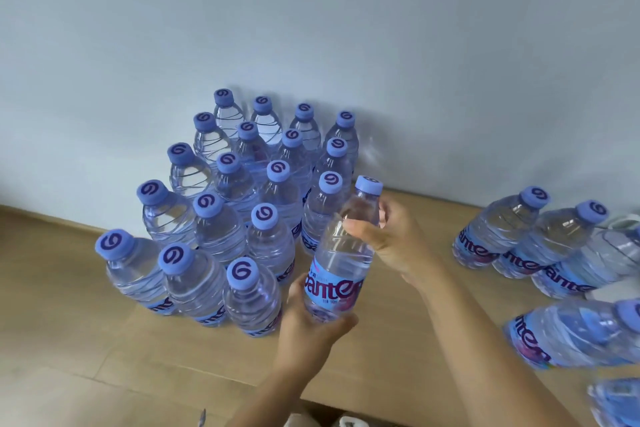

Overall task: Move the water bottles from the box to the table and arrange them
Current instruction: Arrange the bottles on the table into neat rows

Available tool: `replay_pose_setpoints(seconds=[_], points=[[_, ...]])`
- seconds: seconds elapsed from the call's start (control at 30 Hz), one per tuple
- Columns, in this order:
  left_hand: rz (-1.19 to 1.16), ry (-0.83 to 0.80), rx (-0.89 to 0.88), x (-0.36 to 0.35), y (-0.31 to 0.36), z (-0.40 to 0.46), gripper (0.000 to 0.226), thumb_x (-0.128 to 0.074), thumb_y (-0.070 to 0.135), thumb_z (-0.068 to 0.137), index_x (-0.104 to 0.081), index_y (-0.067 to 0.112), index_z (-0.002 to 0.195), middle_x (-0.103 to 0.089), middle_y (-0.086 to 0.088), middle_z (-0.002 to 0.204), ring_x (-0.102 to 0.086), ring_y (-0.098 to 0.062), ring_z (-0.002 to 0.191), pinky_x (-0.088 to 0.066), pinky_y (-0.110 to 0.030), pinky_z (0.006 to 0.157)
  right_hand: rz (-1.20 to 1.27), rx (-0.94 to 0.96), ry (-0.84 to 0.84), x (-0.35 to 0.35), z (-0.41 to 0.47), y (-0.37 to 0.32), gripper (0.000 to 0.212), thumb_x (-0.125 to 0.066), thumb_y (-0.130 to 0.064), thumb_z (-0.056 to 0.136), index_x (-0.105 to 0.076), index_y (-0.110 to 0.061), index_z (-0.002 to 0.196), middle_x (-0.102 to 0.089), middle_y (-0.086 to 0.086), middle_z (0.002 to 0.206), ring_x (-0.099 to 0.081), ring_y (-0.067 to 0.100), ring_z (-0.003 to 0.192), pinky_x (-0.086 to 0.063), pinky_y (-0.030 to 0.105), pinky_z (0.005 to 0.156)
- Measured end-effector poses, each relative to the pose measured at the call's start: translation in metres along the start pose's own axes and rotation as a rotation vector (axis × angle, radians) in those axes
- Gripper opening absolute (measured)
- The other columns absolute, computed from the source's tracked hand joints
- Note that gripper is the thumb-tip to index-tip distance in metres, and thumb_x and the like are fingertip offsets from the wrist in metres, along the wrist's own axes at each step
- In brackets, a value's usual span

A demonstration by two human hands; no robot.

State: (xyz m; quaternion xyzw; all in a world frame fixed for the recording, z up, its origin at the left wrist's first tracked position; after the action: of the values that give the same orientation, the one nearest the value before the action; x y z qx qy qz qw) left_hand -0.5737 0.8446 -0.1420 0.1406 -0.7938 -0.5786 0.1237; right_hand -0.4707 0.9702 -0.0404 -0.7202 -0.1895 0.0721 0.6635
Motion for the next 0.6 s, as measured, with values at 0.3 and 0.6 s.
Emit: replay_pose_setpoints(seconds=[0.3, 0.6], points=[[-0.037, 0.162, -0.021, -0.001, -0.004, -0.003, 0.066, -0.080, -0.008, 0.058, -0.044, 0.030, 0.098, -0.062, 0.003, 0.092, -0.064, 0.001, 0.075, -0.053, -0.018, 0.063, -0.232, 0.050, -0.052, -0.018, -0.001, -0.005, 0.039, -0.078, -0.047, 0.064, -0.059, -0.035, 0.094, -0.069, -0.021, 0.092, -0.064, -0.004, 0.088, -0.051, 0.025, 0.080], [-0.037, 0.068, 0.066, 0.004, -0.019, -0.003, 0.081, -0.064, 0.012, 0.057, -0.042, 0.022, 0.134, -0.060, 0.006, 0.124, -0.056, -0.011, 0.114, -0.045, -0.032, 0.098, -0.210, 0.080, 0.055, -0.023, -0.015, 0.013, 0.040, -0.083, -0.028, 0.065, -0.056, -0.031, 0.095, -0.067, -0.017, 0.092, -0.061, -0.006, 0.083, -0.046, 0.008, 0.070]])
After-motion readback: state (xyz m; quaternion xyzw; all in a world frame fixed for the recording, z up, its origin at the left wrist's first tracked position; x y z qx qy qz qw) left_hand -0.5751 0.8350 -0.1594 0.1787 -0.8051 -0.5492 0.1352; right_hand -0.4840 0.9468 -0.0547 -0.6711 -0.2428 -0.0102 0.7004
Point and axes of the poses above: each hand's wrist, its own z-axis towards the middle knuckle, its own x-axis out of the back of the hand, y = z × x, the point moved 9 cm from there along z, towards the middle knuckle
